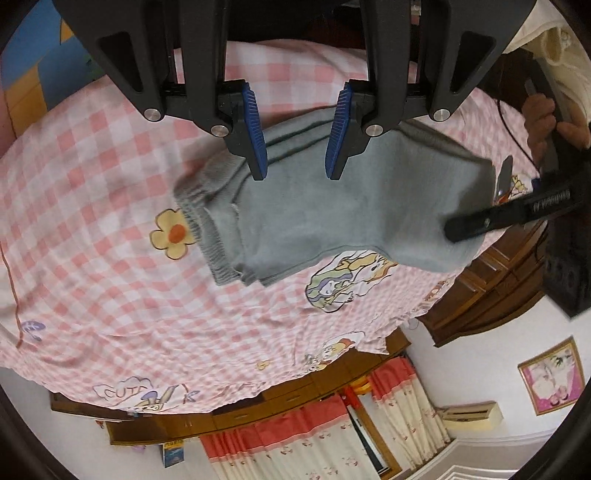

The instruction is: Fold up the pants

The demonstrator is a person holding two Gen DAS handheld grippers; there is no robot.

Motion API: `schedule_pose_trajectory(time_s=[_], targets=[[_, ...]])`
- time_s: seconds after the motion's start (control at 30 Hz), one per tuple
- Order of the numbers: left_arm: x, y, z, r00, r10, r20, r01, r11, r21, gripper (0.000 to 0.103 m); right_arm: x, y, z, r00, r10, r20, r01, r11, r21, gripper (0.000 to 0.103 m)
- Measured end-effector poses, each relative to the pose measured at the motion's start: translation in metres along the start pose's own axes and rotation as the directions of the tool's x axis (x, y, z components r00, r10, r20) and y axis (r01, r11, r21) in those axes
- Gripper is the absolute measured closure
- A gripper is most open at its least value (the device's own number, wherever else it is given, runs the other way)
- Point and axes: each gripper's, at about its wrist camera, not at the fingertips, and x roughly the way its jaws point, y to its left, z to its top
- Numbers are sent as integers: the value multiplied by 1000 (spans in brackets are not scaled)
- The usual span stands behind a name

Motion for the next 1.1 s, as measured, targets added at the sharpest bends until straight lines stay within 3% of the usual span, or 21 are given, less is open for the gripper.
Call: schedule_pose_trajectory(time_s=[0.23,0.67,0.93,1.1], targets=[[47,-34,24,996,-23,-81,29,997,69,93,-3,-26,-2,1000,-15,9,15,998,60,70],[121,-76,24,973,-57,-223,87,987,131,92,-3,-54,-8,999,-54,0,53,990,128,70],[132,-84,12,956,-115,-271,152,981,120,62,2,-53,-9,996,-82,-30,85,989,123,70],[115,-74,11,961,-136,-241,162,983,91,47,6,-49,-1,994,-104,-47,108,989,101,70]])
